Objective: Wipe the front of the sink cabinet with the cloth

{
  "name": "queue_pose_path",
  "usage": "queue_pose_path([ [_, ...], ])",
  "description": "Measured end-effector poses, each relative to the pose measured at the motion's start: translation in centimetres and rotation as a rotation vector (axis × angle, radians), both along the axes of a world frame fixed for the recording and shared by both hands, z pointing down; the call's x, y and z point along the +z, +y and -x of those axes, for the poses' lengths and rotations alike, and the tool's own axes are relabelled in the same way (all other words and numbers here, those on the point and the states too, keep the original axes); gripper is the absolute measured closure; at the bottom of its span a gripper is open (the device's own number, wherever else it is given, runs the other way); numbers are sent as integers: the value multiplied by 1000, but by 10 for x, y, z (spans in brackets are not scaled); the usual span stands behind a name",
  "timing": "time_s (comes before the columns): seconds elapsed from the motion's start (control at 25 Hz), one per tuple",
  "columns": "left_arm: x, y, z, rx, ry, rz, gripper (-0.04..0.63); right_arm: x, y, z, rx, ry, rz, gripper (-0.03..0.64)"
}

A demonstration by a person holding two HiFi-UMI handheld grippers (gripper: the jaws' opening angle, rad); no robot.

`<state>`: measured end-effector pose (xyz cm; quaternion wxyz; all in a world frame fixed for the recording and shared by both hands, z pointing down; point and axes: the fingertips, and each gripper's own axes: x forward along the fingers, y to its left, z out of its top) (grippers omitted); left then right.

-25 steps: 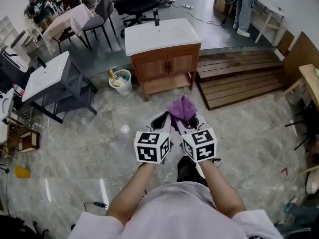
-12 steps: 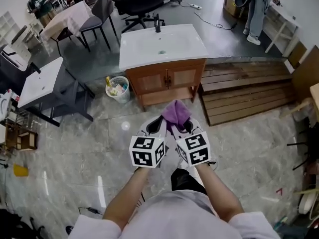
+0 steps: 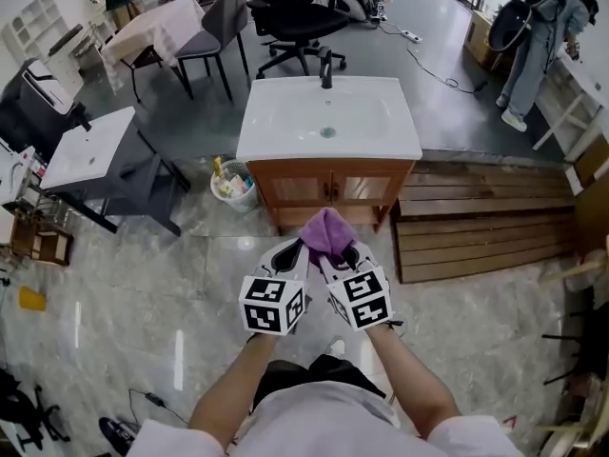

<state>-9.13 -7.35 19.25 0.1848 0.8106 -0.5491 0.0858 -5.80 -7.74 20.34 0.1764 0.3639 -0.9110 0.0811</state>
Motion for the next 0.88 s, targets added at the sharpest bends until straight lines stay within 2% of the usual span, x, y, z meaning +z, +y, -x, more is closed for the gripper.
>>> queue_pose_path([
  [0.4,20,-52,46,-47,-27,-17,589,27,-53,52,-104,30,-1,540],
  [0.88,87,-143,126,-49,-11,-32,589,83,-151,143,-177,40,-40,540],
])
